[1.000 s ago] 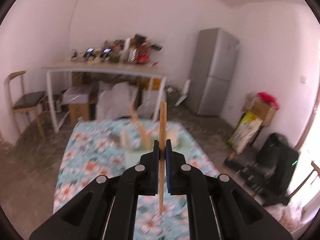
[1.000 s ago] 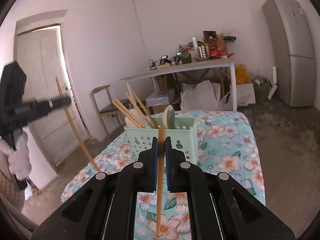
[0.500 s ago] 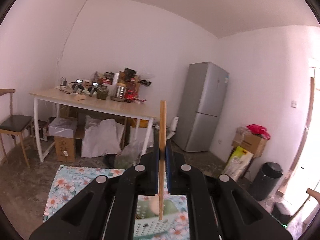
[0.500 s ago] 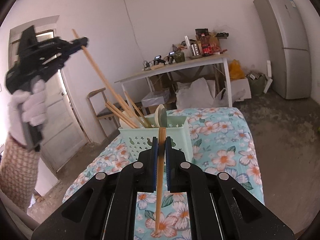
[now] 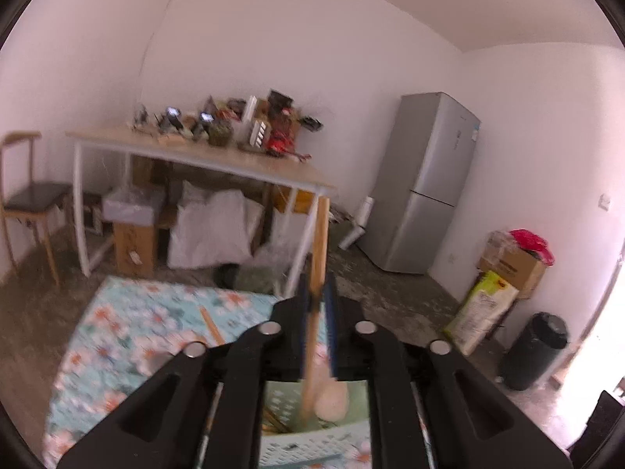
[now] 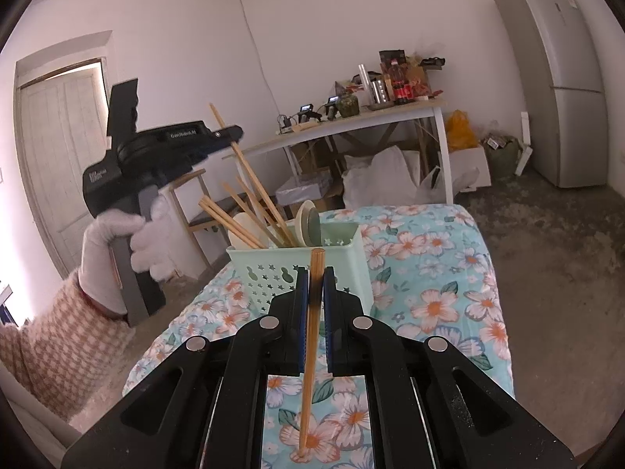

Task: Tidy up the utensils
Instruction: 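Lower the chopstick into the caddy and open the left gripper while the right holds its chopstick above, then lower the held chopstick into the caddy and open the right gripper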

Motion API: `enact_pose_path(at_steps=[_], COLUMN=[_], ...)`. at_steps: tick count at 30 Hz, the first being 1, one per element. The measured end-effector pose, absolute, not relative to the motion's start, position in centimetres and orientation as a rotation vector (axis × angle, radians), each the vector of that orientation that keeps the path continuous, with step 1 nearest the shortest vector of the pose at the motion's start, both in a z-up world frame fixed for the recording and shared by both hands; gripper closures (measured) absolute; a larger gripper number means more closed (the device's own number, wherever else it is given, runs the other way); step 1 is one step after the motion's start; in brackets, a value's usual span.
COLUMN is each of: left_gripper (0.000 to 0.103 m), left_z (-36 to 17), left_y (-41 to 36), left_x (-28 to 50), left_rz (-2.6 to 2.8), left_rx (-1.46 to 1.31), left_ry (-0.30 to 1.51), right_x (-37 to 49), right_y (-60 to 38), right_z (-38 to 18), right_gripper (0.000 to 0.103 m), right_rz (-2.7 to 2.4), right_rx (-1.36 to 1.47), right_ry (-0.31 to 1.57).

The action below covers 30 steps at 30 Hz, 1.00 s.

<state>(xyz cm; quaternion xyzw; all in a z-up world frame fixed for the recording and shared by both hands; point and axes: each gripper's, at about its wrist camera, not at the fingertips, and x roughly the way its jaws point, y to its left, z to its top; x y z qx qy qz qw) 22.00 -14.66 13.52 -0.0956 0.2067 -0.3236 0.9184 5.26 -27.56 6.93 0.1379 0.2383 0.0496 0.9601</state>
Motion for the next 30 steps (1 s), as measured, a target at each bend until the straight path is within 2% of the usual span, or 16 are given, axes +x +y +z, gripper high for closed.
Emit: enact_pose_path(at_steps=[1, 2, 4, 6, 12, 21, 27, 30], left_gripper=[0.072, 0.060, 0.055, 0.046, 0.030, 0.019, 0.018, 0.018], left_z=[13.3, 13.2, 13.0, 13.4, 14.3, 13.2, 9.7, 8.1], left_y=[-14.7, -14.7, -14.4, -14.2, -12.3, -7.1, -4.5, -3.6], left_x=[22.1, 22.0, 21.3, 20.7, 18.1, 13.6, 11.7, 11.0], left_rz=[-0.669, -0.672, -0.678, -0.684, -0.687, -0.656, -0.598, -0.576], left_rx=[-0.203, -0.214, -0.222, -0.214, -0.214, -0.173, -0.126, -0.118], left_ry=[0.433, 0.436, 0.428, 0.418, 0.380, 0.373, 0.486, 0.529], right_x=[5.2, 5.1, 5.1, 5.0, 5.0, 6.7, 9.3, 11.3], right_y=[-27.6, -27.6, -27.6, -27.6, -27.6, -27.3, -26.4, -26.0], right_z=[6.9, 6.9, 7.0, 7.0, 7.5, 13.8, 20.0, 21.3], right_gripper=[0.097, 0.097, 0.097, 0.097, 0.098, 0.098, 0.098, 0.098], right_rz=[0.100, 0.098, 0.094, 0.089, 0.099, 0.181, 0.255, 0.279], right_rx=[0.280, 0.281, 0.283, 0.285, 0.293, 0.216, 0.161, 0.148], right_ry=[0.481, 0.482, 0.483, 0.483, 0.470, 0.313, 0.125, 0.085])
